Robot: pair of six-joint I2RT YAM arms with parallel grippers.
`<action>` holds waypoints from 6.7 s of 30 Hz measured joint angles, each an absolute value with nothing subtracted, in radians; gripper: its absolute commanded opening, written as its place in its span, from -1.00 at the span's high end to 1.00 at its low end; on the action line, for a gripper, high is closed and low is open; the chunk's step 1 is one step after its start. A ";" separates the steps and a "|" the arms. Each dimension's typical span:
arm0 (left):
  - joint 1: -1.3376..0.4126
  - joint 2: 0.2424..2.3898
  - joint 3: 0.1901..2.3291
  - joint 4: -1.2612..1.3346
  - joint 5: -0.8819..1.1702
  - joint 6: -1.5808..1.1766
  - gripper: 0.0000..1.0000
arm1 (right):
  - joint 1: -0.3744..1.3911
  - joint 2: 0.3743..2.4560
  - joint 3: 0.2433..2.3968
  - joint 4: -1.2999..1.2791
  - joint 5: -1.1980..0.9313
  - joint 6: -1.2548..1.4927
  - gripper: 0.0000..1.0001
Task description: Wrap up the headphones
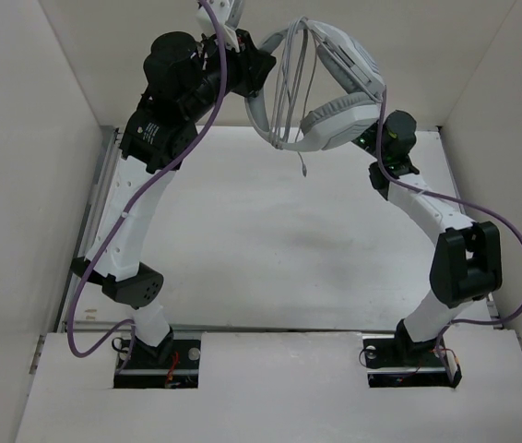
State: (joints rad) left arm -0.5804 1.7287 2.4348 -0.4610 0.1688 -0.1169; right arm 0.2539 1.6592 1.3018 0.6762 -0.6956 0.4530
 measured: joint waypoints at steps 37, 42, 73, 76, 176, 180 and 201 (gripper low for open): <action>-0.562 1.702 2.428 -0.461 0.176 -0.117 0.97 | 0.386 1.555 1.129 0.636 -0.775 0.434 0.02; -0.566 1.702 2.428 -0.461 0.179 -0.117 0.97 | 0.392 1.645 1.224 0.635 -0.772 0.424 0.02; -0.551 1.685 2.388 -0.460 0.196 -0.117 0.97 | 0.397 1.681 1.248 0.612 -0.791 0.409 0.04; -0.556 1.685 2.388 -0.461 0.199 -0.118 0.97 | 0.397 1.729 1.300 0.607 -0.788 0.406 0.04; -0.468 1.686 2.214 -0.302 -0.101 0.032 0.96 | 0.856 1.513 1.357 -0.116 -0.825 0.078 0.93; -0.471 1.683 2.134 -0.266 -0.142 0.073 0.96 | 0.864 1.513 1.481 -0.298 -0.666 -0.120 0.93; -0.572 1.597 1.758 -0.250 -0.223 0.250 0.96 | 0.849 1.456 1.691 -0.502 0.314 -1.184 0.95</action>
State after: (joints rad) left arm -0.5724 1.5967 1.7584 -0.2501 -0.2234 0.2501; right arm 0.8494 1.4555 1.6905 -0.5022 0.3141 -1.1835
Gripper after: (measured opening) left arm 0.141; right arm 0.044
